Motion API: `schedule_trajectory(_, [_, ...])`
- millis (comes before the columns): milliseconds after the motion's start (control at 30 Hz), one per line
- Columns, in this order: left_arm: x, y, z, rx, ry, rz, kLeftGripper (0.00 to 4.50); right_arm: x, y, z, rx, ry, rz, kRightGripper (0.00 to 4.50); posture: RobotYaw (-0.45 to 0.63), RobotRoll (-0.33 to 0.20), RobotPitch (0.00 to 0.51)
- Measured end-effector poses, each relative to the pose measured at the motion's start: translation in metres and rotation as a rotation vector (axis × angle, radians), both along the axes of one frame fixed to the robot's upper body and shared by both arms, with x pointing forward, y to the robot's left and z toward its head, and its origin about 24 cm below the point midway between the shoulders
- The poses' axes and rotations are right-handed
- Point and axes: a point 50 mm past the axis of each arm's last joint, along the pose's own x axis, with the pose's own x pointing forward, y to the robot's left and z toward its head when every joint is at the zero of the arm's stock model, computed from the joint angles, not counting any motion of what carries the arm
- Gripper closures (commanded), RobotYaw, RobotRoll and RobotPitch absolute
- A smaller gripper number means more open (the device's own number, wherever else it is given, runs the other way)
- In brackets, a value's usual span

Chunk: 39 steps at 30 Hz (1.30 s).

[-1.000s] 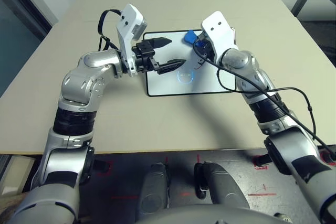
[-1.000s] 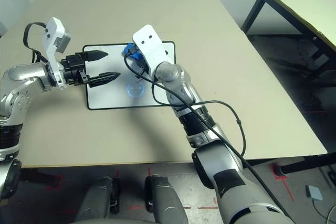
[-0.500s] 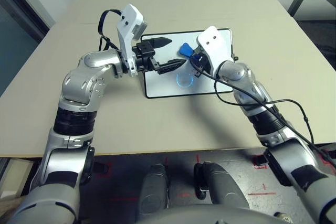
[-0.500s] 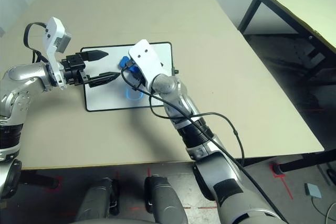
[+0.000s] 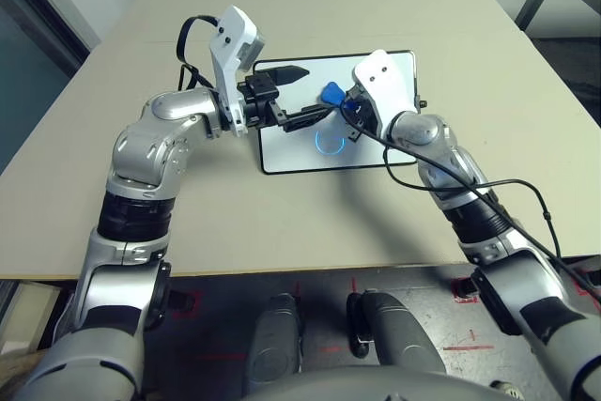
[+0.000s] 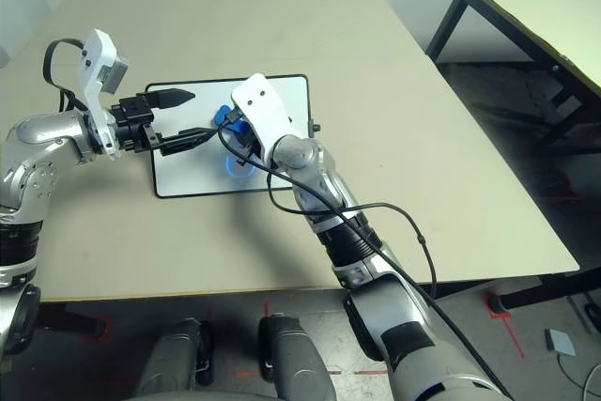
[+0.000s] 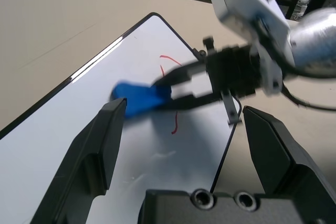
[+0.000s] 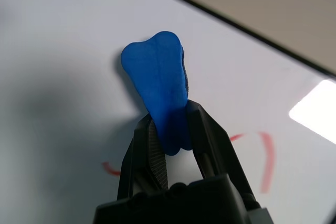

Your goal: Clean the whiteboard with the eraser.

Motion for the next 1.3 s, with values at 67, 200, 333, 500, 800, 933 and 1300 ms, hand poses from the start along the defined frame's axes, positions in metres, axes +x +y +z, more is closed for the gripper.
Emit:
schedule_trajectory(67, [0.000,0.000,0.000,0.000,0.000,-0.001,0.00,0.003,-0.008,0.005,0.006,-0.010,-0.035,3.72,0.01,0.000,0.133])
schedule_trajectory(200, [0.000,-0.001,-0.001,0.001,0.002,-0.004,0.00,0.002,-0.010,0.008,0.017,-0.018,-0.054,3.72,0.00,0.000,0.133])
schedule_trajectory(333, [-0.001,0.001,-0.002,0.019,0.008,-0.007,0.00,0.001,-0.013,0.011,0.016,-0.025,-0.076,3.72,0.00,0.000,0.137])
schedule_trajectory(500, [-0.003,0.013,-0.008,0.069,0.056,0.013,0.00,-0.004,-0.016,0.006,0.020,-0.025,-0.088,3.73,0.01,0.000,0.148])
schedule_trajectory(800, [-0.010,0.019,-0.012,0.114,0.093,0.019,0.00,-0.029,0.001,-0.026,0.016,0.059,-0.022,3.74,0.02,0.000,0.156])
schedule_trajectory(933, [-0.012,0.018,-0.011,0.115,0.092,0.014,0.00,-0.030,0.002,-0.028,0.014,0.065,-0.017,3.74,0.02,0.000,0.158])
schedule_trajectory(1300, [-0.014,0.016,-0.011,0.113,0.097,0.011,0.00,0.000,-0.032,0.011,0.036,-0.049,-0.167,3.74,0.02,0.000,0.161])
